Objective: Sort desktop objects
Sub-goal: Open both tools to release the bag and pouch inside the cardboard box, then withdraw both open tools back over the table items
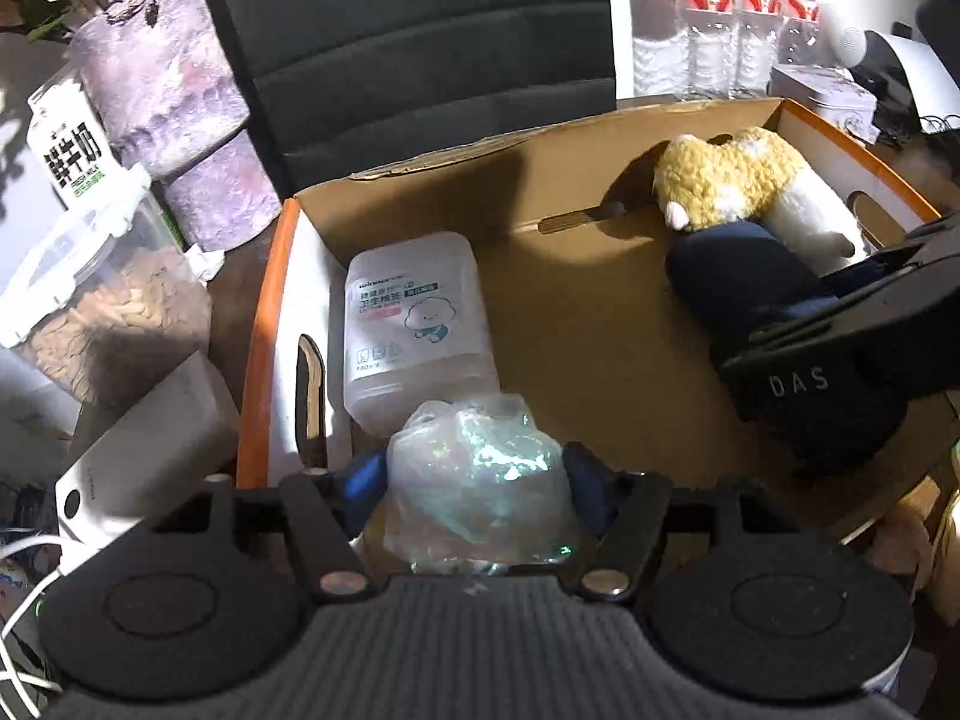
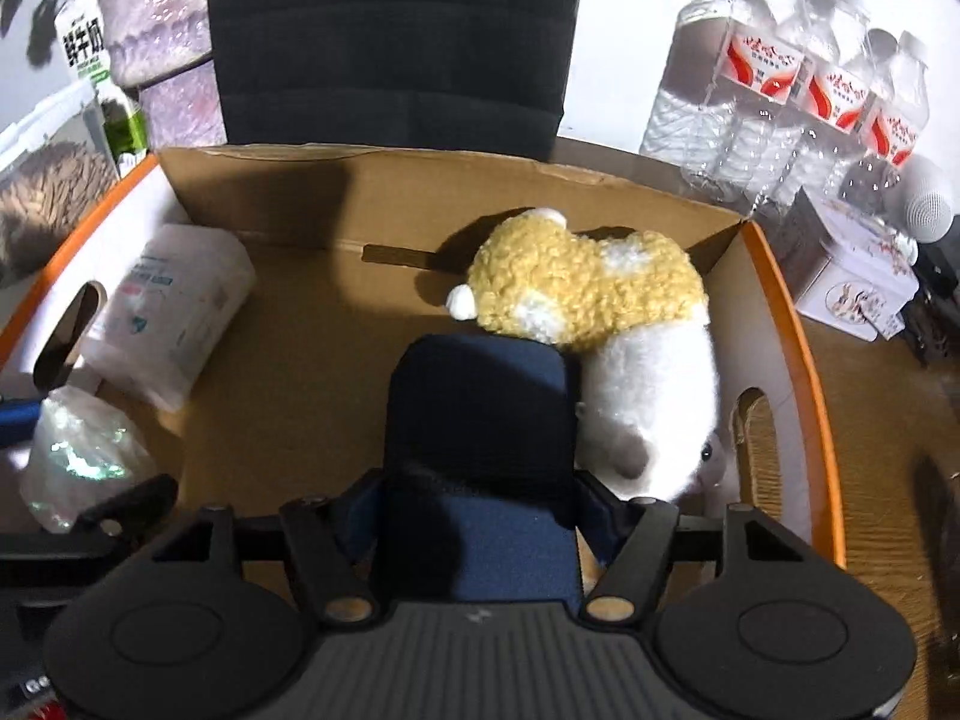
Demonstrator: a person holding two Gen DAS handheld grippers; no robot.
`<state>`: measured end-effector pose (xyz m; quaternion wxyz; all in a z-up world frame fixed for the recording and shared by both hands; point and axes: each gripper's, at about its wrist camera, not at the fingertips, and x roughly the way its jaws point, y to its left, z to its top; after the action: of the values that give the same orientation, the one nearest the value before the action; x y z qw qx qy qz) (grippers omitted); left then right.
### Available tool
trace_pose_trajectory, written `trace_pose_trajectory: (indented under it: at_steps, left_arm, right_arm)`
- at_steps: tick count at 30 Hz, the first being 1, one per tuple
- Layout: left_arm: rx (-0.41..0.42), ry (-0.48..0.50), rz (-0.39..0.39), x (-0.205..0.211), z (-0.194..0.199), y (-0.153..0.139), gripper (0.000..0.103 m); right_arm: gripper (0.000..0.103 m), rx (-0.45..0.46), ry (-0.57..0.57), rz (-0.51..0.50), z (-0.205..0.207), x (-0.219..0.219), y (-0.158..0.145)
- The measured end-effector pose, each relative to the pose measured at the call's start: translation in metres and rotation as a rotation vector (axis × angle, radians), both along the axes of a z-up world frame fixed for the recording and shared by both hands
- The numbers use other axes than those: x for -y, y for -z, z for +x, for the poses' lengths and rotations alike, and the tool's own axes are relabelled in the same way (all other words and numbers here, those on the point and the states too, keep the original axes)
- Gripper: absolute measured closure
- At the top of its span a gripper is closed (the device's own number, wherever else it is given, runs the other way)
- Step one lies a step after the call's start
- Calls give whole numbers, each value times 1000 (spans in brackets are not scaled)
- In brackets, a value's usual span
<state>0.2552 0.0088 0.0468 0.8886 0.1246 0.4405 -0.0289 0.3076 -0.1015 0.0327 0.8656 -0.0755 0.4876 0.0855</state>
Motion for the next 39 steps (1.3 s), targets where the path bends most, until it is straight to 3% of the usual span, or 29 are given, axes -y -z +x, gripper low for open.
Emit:
trace_pose_trajectory:
  at_steps: [1,3,4,7,10,12,14,20,24,26,30,33,36,39]
  left_arm:
    - [-16,-2,-8,-3,1,-1,36]
    - [-35,-16,-32,-7,0,-7,20]
    - [-28,-18,-39,-9,-3,-14,18]
    - [36,-23,-56,-14,-19,-41,12]
    - [101,-55,-113,-21,-40,-68,4]
    - [142,-52,-164,-24,-58,-81,0]
    - [185,-48,-214,-29,-82,-85,0]
    - [281,-113,-289,-27,-167,-66,0]
    - [403,-89,-321,-21,-227,-52,0]
    - [431,-76,-312,-16,-248,-43,0]
    - [450,-69,-317,-12,-277,-26,0]
    - [442,-66,-348,-14,-287,-16,0]
    - [443,-61,-337,-14,-292,-10,0]
    - [471,-54,-335,-17,-298,-9,0]
  right_arm:
    - [37,3,0,-5,-3,2,-4]
    - [37,42,1,19,-12,9,-20]
    - [36,67,4,42,-18,15,-30]
    - [25,145,1,116,-42,28,-62]
    - [21,216,-15,164,-72,40,-85]
    - [14,265,-20,218,-101,52,-91]
    - [12,321,-20,270,-132,66,-87]
    - [12,463,-32,240,-223,94,-58]
    - [12,656,-47,220,-283,105,-44]
    - [0,723,-68,215,-306,107,-43]
    - [0,626,-80,292,-319,109,-36]
    - [1,611,-83,242,-323,101,-27]
    - [3,669,-54,204,-333,96,-28]
    - [0,750,-46,262,-347,101,-31]
